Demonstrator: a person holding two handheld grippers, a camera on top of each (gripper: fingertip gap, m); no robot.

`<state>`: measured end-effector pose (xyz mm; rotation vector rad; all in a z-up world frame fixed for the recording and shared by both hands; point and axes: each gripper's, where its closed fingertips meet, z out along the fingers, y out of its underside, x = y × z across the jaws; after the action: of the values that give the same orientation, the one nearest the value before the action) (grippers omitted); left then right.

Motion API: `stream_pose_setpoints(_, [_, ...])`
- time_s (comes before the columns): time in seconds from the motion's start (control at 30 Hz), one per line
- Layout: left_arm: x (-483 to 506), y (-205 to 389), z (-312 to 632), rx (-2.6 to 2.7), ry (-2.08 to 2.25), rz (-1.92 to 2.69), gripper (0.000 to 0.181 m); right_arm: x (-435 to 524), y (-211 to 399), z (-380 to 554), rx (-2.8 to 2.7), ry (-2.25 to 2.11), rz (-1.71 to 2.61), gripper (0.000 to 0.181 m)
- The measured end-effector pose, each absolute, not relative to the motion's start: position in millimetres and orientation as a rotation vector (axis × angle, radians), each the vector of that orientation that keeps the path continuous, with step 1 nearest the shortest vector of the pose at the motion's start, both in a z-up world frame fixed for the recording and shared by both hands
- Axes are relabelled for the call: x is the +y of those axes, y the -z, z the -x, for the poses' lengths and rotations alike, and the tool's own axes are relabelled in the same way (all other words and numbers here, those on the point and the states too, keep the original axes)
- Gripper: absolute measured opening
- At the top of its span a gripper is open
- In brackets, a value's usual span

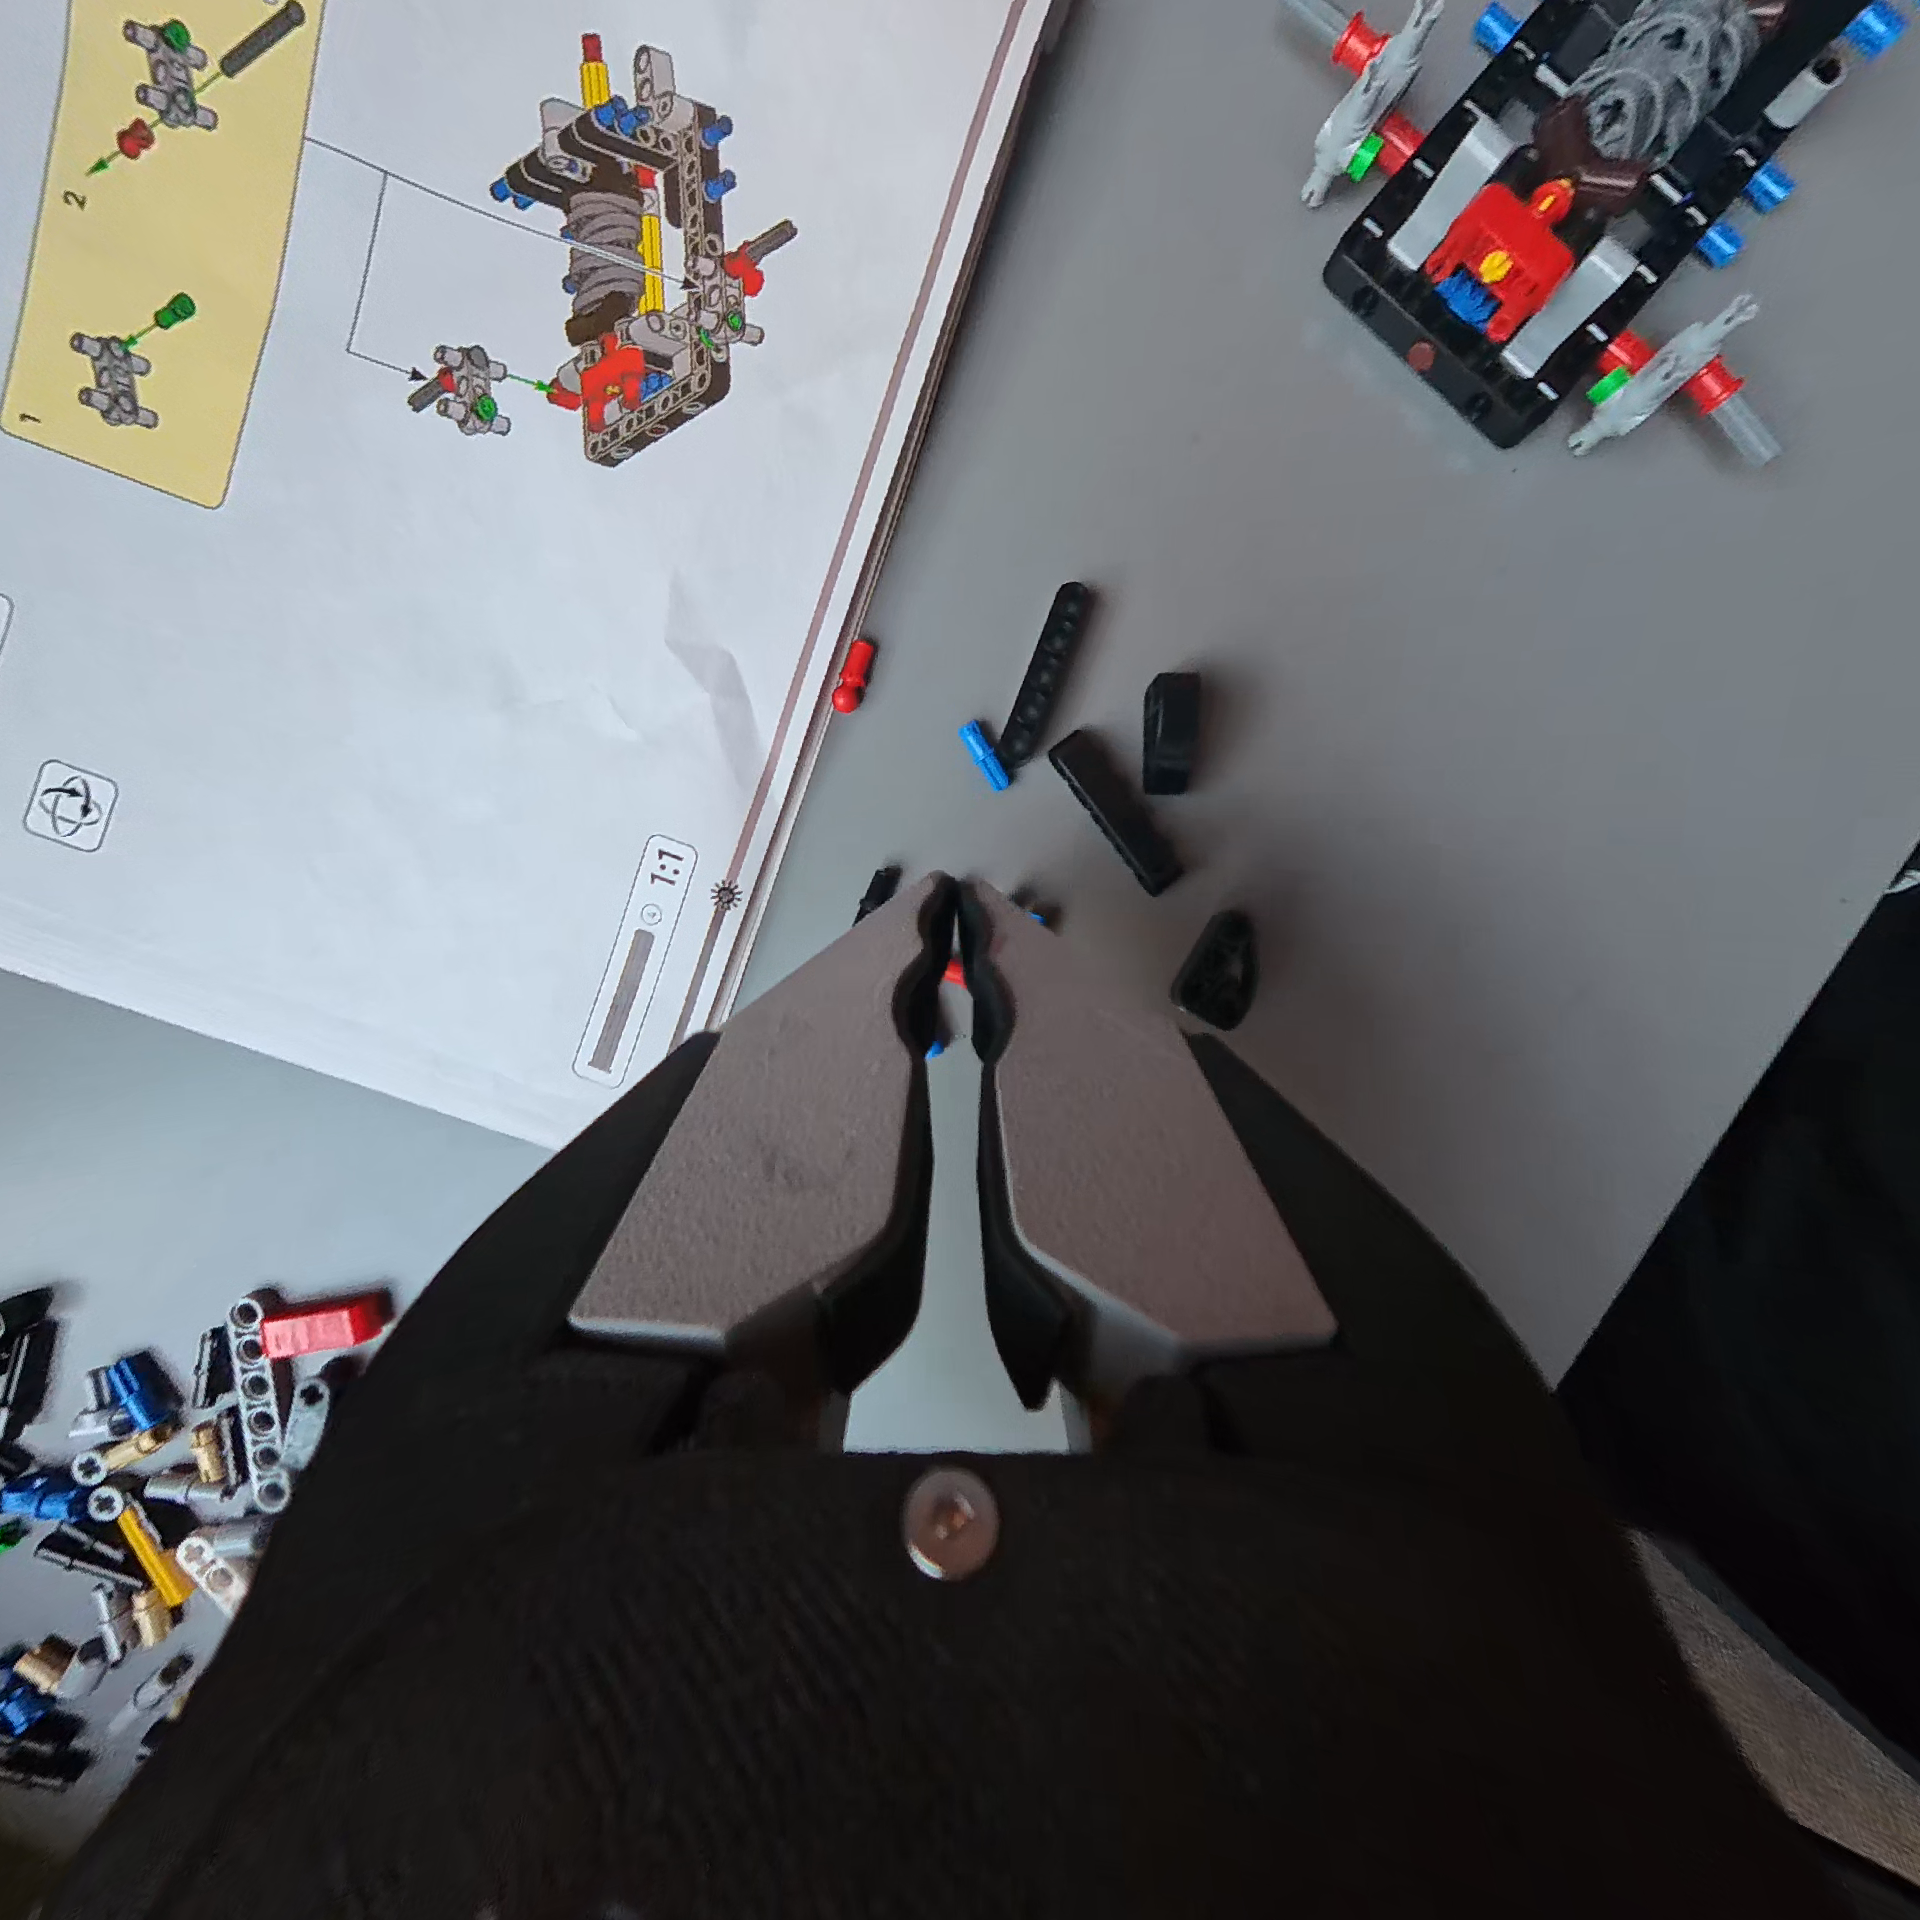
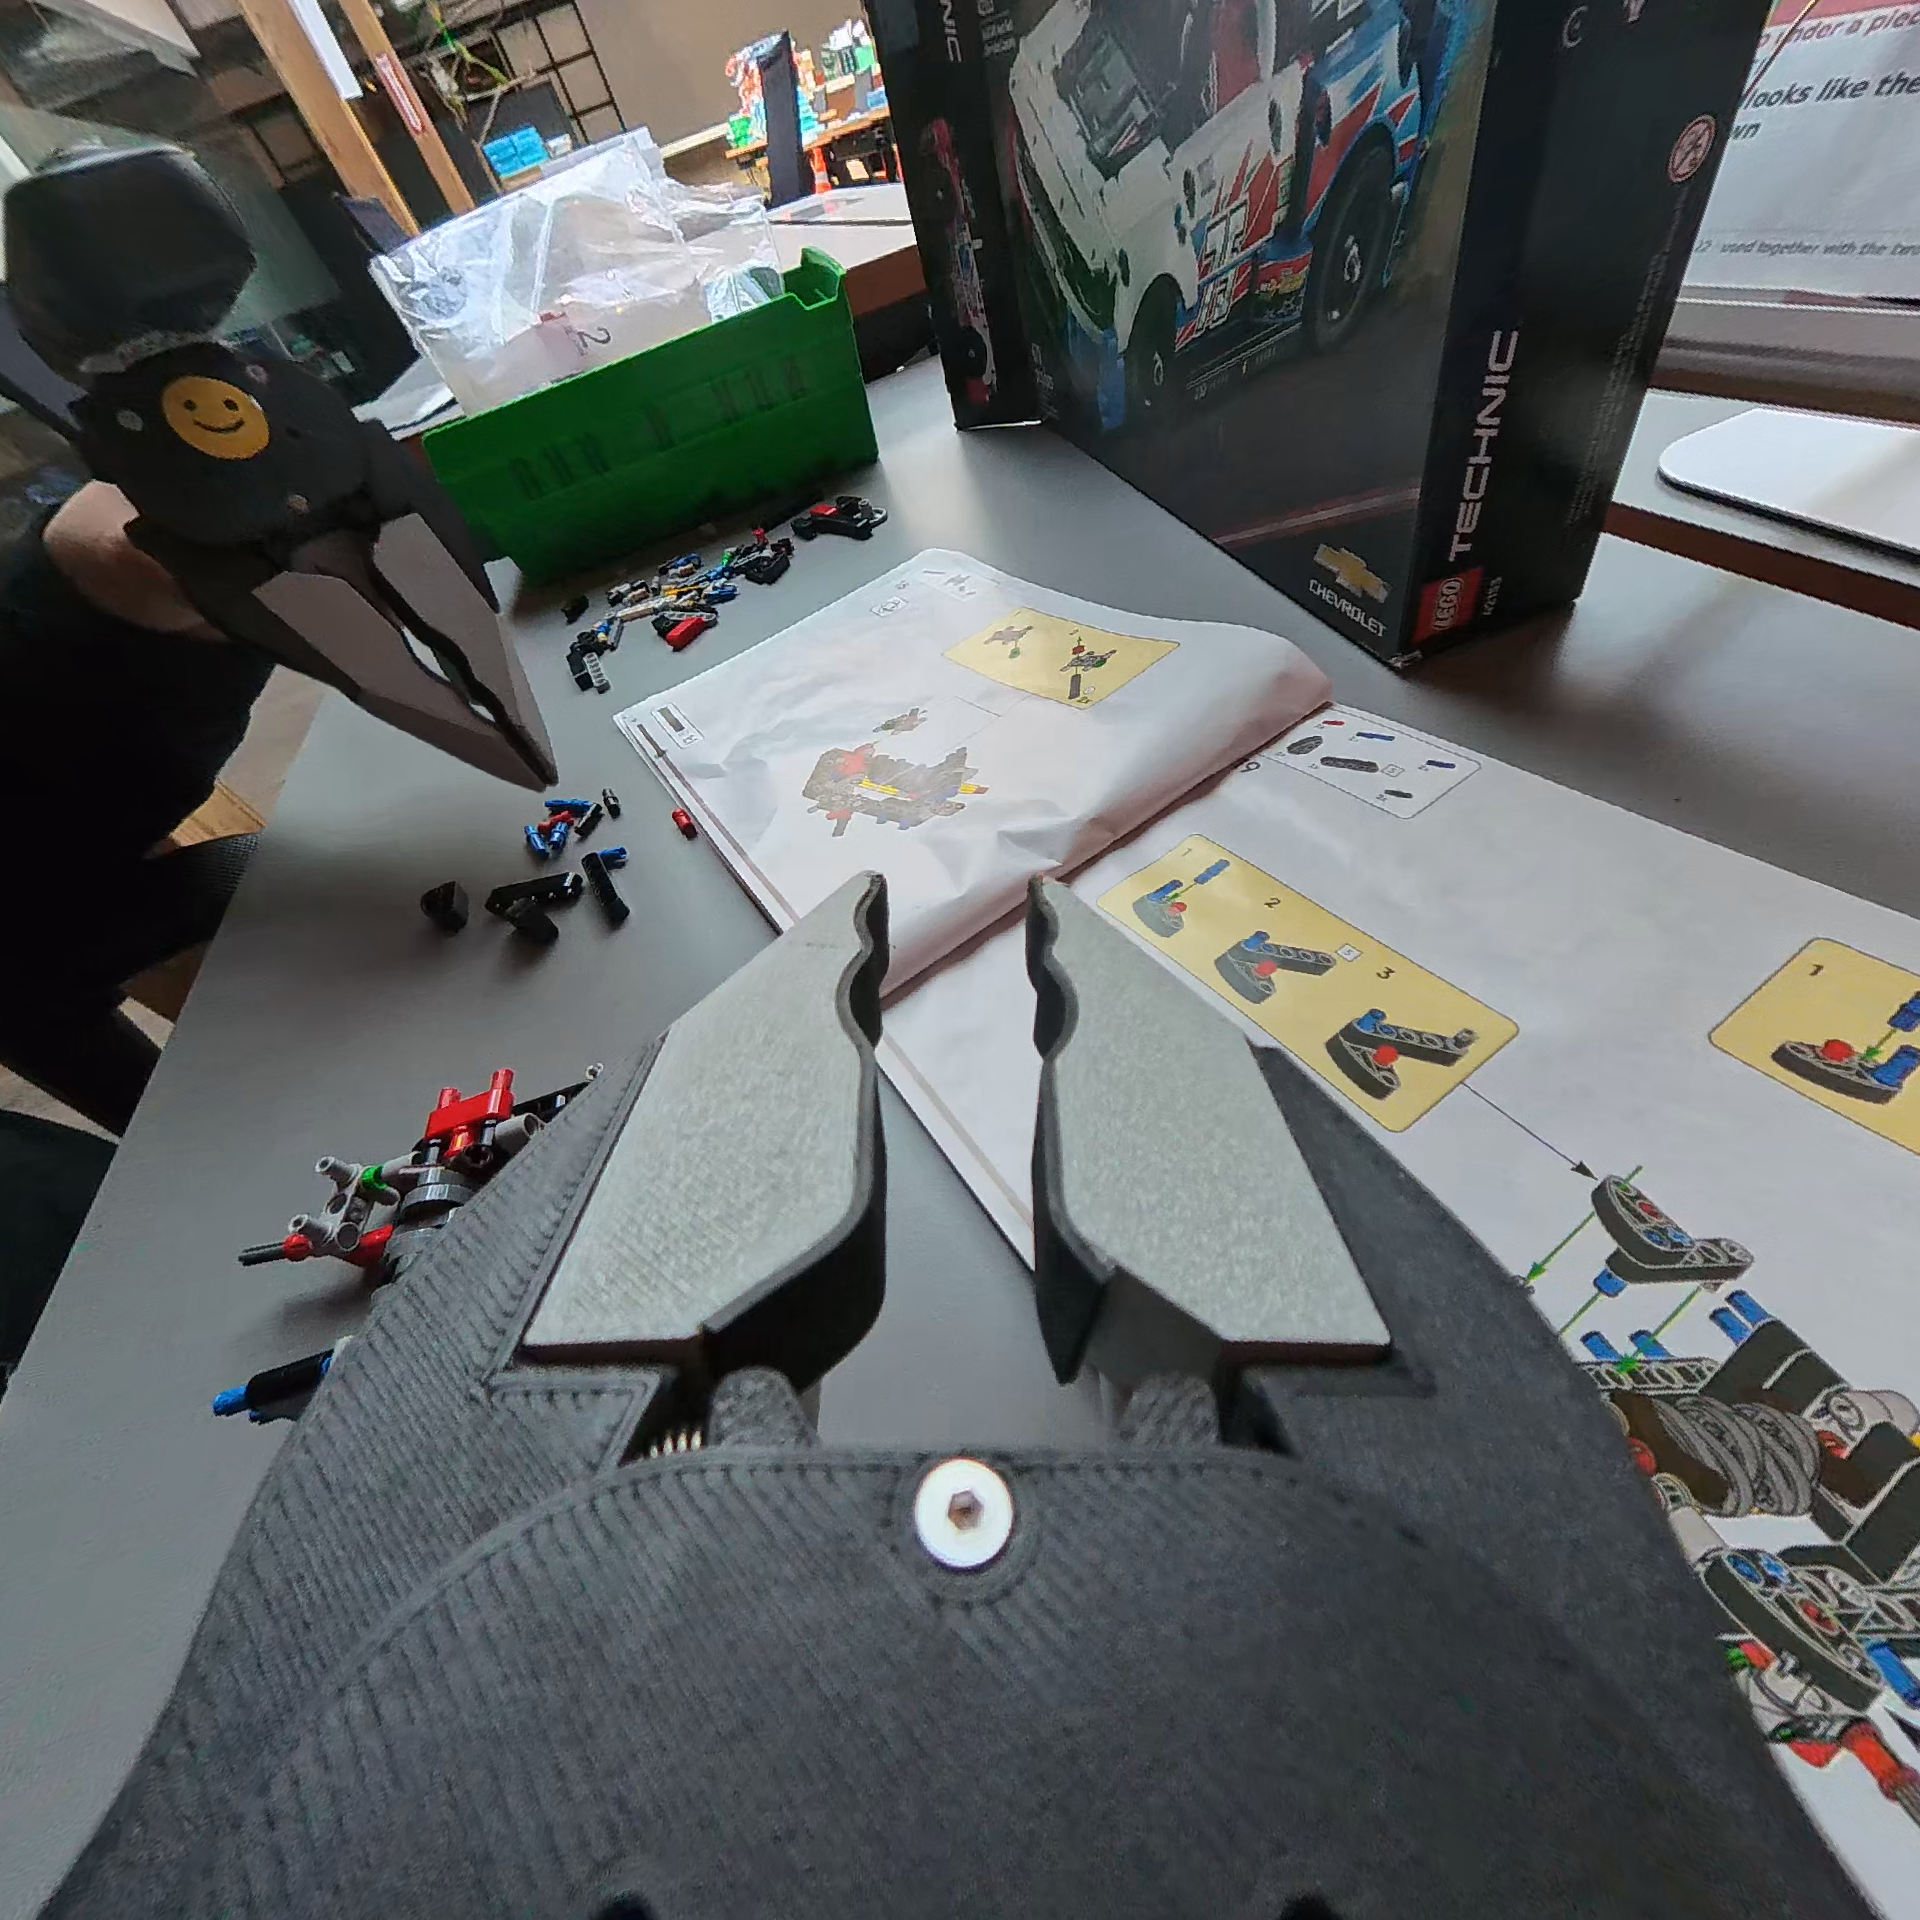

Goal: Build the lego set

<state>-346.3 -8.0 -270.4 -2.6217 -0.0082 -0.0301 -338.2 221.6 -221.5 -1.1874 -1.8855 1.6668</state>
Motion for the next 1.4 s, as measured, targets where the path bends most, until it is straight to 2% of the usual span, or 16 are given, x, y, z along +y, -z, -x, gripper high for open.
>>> stream_pose_setpoints(0.33, [14,289,336,0.059,0.04,2.676,0.0,222,220,338,-1.879,-1.671,1.188,0.024])
stream_pose_setpoints(0.6, [9,275,351,-0.018,0.05,2.647,0.001,222,220,338,-1.879,-1.675,1.186,0.024])
stream_pose_setpoints(1.4, [14,292,336,0.059,0.06,2.686,0.002,225,219,338,-1.866,-1.682,1.192,0.023])
